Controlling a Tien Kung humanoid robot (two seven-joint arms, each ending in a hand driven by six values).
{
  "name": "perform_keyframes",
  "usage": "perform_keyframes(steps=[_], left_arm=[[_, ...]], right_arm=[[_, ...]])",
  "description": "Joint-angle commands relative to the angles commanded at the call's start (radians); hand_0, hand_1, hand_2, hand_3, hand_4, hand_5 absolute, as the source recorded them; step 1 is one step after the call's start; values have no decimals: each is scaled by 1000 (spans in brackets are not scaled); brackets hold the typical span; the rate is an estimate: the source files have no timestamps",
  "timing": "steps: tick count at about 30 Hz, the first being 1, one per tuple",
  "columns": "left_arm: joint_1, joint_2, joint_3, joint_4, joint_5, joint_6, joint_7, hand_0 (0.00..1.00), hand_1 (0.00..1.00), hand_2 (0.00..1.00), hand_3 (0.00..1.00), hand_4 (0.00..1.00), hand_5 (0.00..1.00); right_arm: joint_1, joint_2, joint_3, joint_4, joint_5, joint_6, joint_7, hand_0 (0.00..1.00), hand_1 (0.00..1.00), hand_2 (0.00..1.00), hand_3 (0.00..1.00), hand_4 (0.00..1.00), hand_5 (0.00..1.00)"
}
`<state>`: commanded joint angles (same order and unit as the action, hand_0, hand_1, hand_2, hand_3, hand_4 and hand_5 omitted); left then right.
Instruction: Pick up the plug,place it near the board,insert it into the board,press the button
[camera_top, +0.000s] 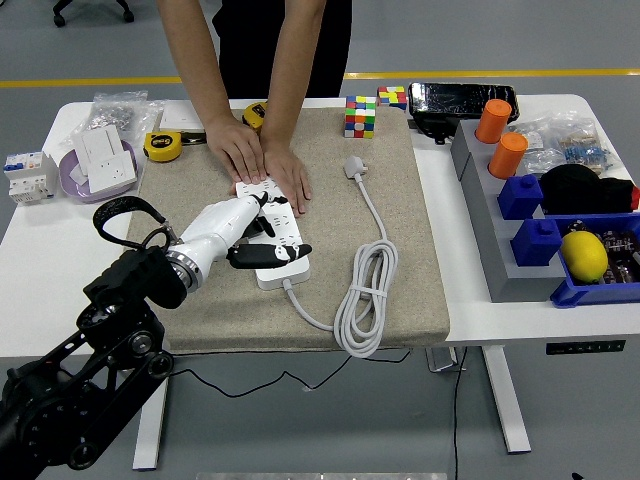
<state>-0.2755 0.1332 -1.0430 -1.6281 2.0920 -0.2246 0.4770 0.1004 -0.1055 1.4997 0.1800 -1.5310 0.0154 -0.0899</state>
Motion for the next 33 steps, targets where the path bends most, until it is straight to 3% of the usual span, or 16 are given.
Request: perform_keyframes(steps=[5, 6, 7, 19, 33], left_arm=[[-5, 3, 12, 5, -17, -102, 48, 176, 45, 160, 780, 622, 162], [-7, 3, 18, 12, -18, -108, 50, 168, 41, 158, 739, 463, 108], [-9, 3, 24, 21, -20, -112, 51, 168, 41, 158, 739, 463, 108], [-28, -12, 56, 124, 0, -88, 35, 164, 41, 158, 742, 427, 81], [-29, -24, 48, 159, 13, -78, 27, 166, 40, 158, 745, 425, 84]], right_arm=[[1, 0, -1, 0, 2, 0, 0, 842, 753, 739, 773, 998, 884], [1, 0, -1, 0, 2, 0, 0, 842, 753, 740, 773, 998, 884], [1, 0, -1, 0, 3, 0, 0, 842, 753, 740, 773, 998, 884], [4, 0, -2, 0, 6, -1, 0, 841, 753, 740, 773, 998, 885], [3, 1, 1, 0, 5, -1, 0, 840, 753, 740, 772, 998, 885]])
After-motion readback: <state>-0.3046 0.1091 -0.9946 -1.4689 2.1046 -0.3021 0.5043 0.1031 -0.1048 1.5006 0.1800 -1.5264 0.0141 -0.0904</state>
